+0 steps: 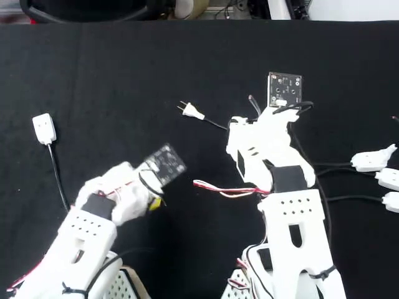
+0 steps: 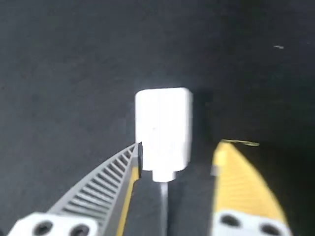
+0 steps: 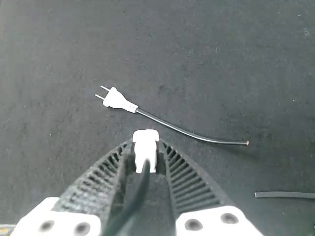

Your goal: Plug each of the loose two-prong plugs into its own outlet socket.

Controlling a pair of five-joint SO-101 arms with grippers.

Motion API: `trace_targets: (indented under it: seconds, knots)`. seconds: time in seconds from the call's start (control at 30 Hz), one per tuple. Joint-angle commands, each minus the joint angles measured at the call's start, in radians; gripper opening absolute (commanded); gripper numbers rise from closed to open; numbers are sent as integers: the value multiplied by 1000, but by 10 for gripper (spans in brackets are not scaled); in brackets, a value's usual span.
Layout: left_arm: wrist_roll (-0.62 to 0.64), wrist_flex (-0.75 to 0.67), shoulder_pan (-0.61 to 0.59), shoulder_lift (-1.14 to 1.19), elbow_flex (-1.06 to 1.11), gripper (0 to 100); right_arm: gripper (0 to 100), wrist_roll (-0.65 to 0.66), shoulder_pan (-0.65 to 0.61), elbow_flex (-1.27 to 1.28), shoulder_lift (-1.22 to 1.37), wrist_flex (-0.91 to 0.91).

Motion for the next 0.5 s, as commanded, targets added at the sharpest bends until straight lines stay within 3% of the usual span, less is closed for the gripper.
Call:
trace_targets:
  seconds: [0.0, 0.3, 0.47]
  knots:
    - [11, -127, 59, 2, 53, 137, 12, 11, -23, -35, -1, 0]
    - [44, -155, -18, 5, 62, 283, 12, 11, -37, -30, -1, 0]
    - [15, -123, -21, 104, 8, 293, 12, 11, -37, -30, -1, 0]
